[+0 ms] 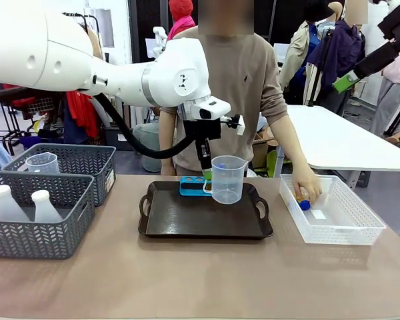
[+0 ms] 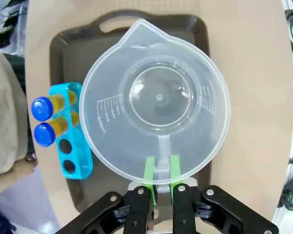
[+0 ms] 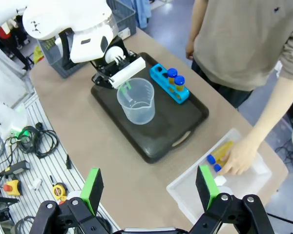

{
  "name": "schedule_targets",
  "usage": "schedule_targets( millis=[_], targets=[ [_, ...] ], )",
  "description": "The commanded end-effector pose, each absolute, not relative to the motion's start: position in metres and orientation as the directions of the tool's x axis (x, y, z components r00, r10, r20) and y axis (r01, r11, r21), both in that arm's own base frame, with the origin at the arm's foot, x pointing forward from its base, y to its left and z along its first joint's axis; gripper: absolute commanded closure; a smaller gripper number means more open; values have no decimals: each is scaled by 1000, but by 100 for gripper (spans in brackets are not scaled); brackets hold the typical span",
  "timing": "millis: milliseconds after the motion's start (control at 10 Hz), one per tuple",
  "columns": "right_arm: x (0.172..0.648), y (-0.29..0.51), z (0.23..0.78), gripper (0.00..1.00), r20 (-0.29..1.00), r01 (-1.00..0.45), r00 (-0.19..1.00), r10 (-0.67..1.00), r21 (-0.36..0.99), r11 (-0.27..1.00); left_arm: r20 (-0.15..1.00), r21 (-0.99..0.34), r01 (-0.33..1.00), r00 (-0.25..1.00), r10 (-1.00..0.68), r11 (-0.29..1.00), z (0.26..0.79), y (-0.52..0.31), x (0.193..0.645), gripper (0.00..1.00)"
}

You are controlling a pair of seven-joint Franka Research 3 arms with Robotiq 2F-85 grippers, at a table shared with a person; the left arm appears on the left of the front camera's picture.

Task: Prepare the laboratory tools.
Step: Pick up one Large Measuring Cup and place it on the Handle tray.

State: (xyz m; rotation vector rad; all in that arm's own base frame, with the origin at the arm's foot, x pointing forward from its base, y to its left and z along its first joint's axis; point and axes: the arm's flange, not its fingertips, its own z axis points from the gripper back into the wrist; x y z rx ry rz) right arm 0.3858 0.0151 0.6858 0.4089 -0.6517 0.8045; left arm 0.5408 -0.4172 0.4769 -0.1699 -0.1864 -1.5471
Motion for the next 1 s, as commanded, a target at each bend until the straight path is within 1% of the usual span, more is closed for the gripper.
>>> schedule_targets(
  millis=[0, 100, 200, 500, 700, 900],
  targets=[
    [386, 16, 687, 0, 678, -766, 521, 519, 103, 634, 224, 8, 1000, 13, -974, 15, 474, -419, 541, 100],
    [386, 16, 687, 0, 678, -766, 521, 519, 103, 634, 193, 33, 999, 3, -981, 10, 463, -413, 543, 100],
    [386, 16, 687, 0, 678, -766, 521, 519, 103, 634, 179, 26, 999, -24, -984, -20, 444, -424, 551, 100],
    [386, 16, 687, 0, 678, -766, 521, 519, 103, 634, 203, 27, 996, -89, -975, -85, 412, -440, 570, 100],
    [386, 16, 687, 0, 678, -766, 521, 519, 103, 634, 208, 15, 996, -88, -974, -86, 393, -443, 576, 100],
    [386, 16, 687, 0, 678, -766, 521, 519, 103, 634, 205, 21, 996, -87, -975, -85, 387, -443, 577, 100]
  ],
)
